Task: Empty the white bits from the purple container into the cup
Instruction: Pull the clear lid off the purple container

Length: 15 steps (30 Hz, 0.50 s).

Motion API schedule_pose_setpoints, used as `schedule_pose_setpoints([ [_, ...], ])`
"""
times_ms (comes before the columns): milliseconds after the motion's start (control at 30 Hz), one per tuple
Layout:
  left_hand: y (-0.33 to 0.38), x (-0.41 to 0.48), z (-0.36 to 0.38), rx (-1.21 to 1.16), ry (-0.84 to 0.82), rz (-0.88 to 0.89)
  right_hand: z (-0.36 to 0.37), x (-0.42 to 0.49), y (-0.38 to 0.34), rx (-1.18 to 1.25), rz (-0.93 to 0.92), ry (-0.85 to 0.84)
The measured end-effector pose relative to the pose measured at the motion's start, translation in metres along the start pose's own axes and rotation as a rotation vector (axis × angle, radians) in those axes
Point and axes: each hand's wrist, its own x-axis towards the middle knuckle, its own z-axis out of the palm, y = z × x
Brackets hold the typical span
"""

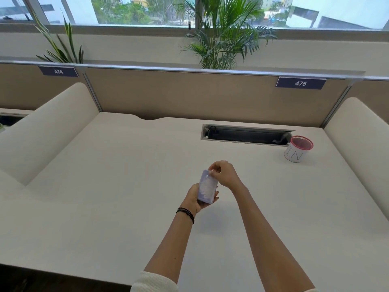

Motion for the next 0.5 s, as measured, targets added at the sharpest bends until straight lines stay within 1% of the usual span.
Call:
schedule_pose_setpoints([
  [233,-0.0048,-0.0025,0.0011,-0.038,0.000,-0.018,-0.0019,0.0016,-0.0031,-0.031,-0.019,-0.093],
  [500,-0.0056,-0.0038,-0.0008,-0.059,-0.025,-0.049,-0.0065,0.0033,-0.0003,0.011,-0.016,-0.137],
])
